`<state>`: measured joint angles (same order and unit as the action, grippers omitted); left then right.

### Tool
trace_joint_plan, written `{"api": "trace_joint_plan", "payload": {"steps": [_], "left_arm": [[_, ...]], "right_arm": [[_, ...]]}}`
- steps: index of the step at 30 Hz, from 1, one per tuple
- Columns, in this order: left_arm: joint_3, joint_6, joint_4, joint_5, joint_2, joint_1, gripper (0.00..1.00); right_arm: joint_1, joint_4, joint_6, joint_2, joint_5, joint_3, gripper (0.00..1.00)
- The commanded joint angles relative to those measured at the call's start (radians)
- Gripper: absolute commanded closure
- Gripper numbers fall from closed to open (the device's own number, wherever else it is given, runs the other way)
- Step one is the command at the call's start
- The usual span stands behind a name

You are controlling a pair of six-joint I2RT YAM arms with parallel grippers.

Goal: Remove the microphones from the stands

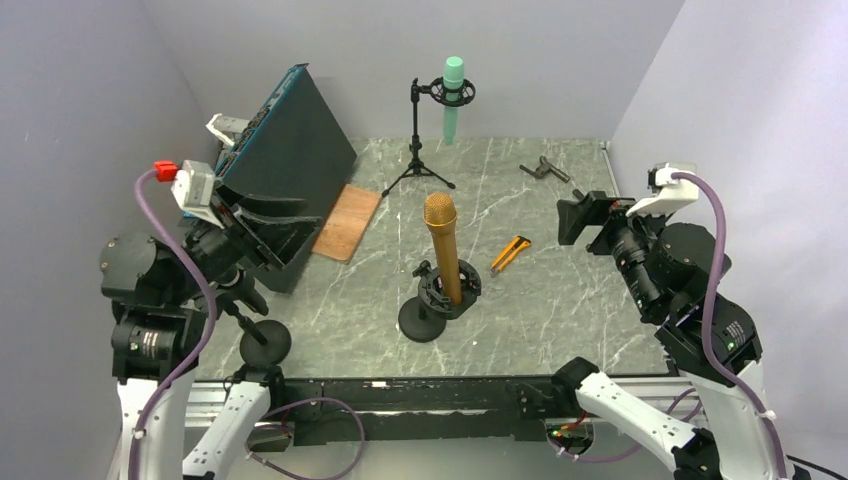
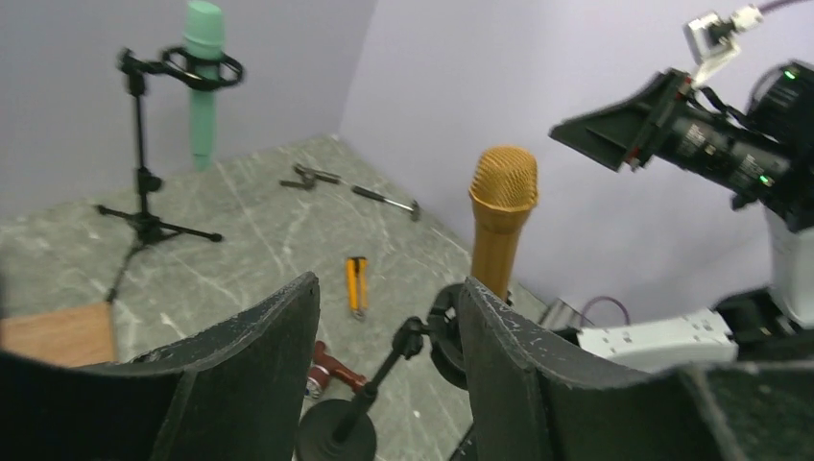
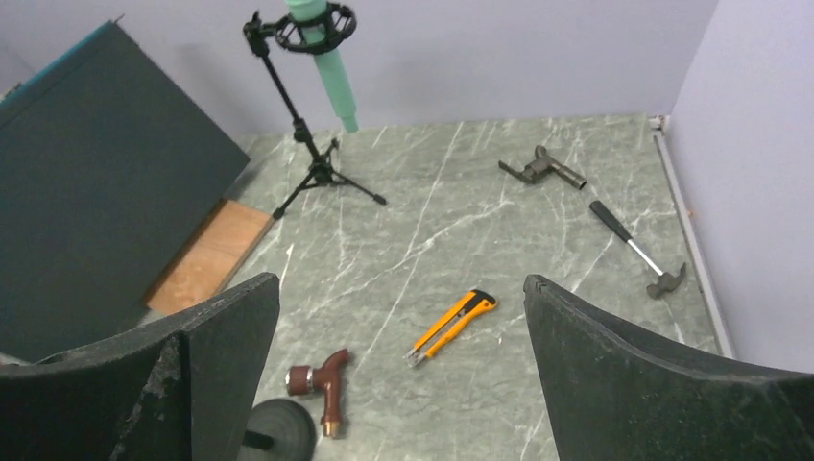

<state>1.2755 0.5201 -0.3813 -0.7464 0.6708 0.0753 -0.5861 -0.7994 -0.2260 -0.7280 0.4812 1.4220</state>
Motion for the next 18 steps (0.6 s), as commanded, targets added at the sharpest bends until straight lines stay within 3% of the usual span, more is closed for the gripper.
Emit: {"api": "trace_joint_plan", "payload": {"steps": [1, 7, 11, 14, 18], "left_arm": [[-0.085, 0.094, 0.196, -0.074, -0.011, 0.094, 0.40], [-0.127, 0.017, 0.169, 0.083, 0.028, 0.364, 0.40], [-0.116, -0.046, 0.129, 0.207, 0.060, 0.520, 0.40], [-0.148, -0.055, 0.158, 0.249, 0.059, 0.575, 0.39], [-0.184, -0.033, 0.189, 0.263, 0.085, 0.618, 0.39]], "right_arm": [[-0.006, 0.023, 0.058, 0.018, -0.140, -0.036, 0.00], [-0.006, 0.158, 0.082, 0.100, -0.535, -0.135, 0.00], [-0.005, 0.198, 0.050, 0.124, -0.645, -0.147, 0.00], [-0.006, 0.220, 0.011, 0.121, -0.707, -0.164, 0.00], [-0.006, 0.203, -0.009, 0.010, -0.930, -0.130, 0.00]]}}
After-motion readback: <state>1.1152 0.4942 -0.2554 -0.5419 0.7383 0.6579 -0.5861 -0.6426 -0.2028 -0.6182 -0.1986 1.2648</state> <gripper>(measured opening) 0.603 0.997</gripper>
